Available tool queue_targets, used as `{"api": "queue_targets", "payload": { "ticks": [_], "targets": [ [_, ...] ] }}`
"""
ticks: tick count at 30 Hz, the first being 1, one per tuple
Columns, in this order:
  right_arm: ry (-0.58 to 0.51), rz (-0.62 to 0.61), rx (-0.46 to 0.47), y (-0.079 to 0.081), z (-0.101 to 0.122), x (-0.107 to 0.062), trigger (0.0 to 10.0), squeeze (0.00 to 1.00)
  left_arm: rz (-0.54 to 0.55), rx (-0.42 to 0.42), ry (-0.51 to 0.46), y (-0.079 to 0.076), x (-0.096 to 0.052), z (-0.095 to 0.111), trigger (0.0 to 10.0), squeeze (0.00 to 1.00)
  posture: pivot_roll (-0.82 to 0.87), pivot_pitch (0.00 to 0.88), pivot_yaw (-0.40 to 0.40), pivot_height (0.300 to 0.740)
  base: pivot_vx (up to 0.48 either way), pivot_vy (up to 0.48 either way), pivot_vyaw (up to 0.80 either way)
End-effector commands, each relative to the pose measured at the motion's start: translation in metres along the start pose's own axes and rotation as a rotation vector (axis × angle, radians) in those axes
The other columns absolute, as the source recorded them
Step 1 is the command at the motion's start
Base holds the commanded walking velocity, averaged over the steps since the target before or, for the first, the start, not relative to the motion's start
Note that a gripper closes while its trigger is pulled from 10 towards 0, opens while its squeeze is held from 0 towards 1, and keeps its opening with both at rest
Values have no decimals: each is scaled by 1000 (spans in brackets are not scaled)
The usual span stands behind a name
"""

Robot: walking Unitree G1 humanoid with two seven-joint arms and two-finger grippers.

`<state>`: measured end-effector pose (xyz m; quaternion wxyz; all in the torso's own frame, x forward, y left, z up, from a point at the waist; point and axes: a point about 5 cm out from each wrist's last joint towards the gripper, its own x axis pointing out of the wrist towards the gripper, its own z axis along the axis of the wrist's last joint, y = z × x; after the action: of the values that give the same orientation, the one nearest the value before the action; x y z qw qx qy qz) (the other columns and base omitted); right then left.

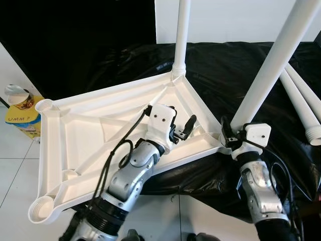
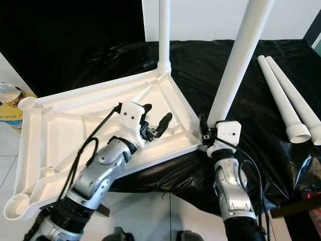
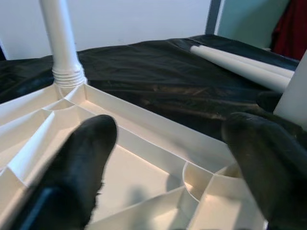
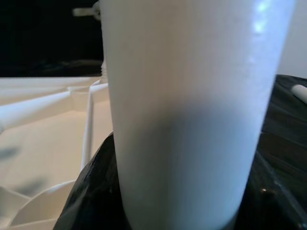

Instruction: Building children table

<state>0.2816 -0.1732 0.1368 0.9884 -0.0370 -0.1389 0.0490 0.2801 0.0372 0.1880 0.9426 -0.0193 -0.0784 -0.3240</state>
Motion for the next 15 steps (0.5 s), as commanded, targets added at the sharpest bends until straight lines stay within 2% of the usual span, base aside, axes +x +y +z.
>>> {"api": "queue_targets", "payload": {
  "ticks": [1,5,7,8,9,11,12,13,14,15],
  "targets": [
    [28,23,7,4,-4,-3,10000,0,-366,7,-7,-20,-2,3,10000,1000,31,98,29,740,0,0,0],
    [-45,202,39,8,35,19,10000,0,-506,15,-72,-24,1,25,10000,1000,19,97,27,740,0,0,0],
    [-46,232,49,9,39,22,10000,0,-533,18,-82,-26,1,28,10000,1000,19,97,27,740,0,0,0],
    [-52,273,58,9,44,24,10000,0,-546,21,-94,-28,2,33,10000,643,17,97,23,740,0,0,0],
    [-55,330,58,11,47,26,10000,0,-573,22,-115,-30,3,40,10000,0,16,96,23,740,0,0,0],
    [-55,330,58,11,47,26,10000,0,-573,22,-115,-30,3,40,10000,0,16,96,23,740,0,0,0],
    [-45,404,57,14,48,26,10000,0,-605,20,-135,-33,3,47,10000,0,16,95,20,740,0,0,0],
    [-45,404,57,14,48,26,10000,0,-605,20,-135,-33,3,47,10000,0,16,95,20,740,0,0,0],
    [-20,524,44,19,50,24,10000,0,-665,15,-160,-38,1,58,10000,0,16,94,17,740,0,0,0],
    [-20,524,44,19,50,24,10000,0,-665,15,-160,-38,1,58,10000,0,16,94,17,740,0,0,0]
  ]
}}
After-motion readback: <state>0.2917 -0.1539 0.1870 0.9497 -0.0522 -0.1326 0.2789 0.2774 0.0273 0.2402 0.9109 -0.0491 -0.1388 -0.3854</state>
